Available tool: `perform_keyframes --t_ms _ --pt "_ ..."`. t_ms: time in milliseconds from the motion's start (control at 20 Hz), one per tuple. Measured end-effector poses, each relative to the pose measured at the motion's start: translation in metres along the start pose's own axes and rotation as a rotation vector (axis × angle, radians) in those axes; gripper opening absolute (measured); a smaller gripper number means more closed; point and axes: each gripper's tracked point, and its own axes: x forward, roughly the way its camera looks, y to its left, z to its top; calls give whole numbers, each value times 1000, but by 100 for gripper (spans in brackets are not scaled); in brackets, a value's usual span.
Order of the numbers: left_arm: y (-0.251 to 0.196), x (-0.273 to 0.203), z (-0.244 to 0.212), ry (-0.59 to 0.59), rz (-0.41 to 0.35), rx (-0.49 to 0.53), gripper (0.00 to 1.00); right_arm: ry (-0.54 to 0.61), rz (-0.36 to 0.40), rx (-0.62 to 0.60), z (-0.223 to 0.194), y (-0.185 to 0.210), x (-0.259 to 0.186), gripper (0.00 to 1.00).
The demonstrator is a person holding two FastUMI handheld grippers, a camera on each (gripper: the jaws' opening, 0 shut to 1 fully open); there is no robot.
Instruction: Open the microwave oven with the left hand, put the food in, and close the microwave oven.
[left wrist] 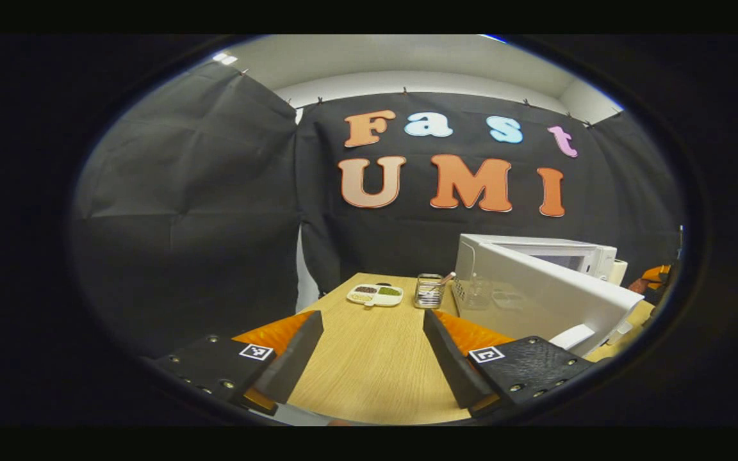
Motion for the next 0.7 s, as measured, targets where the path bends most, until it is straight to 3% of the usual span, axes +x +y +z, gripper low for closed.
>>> perform_keyframes --t_ms 700 --pt "-8 17 10 -28 -46 28 94 49 121 -17 -56 96 52 1"
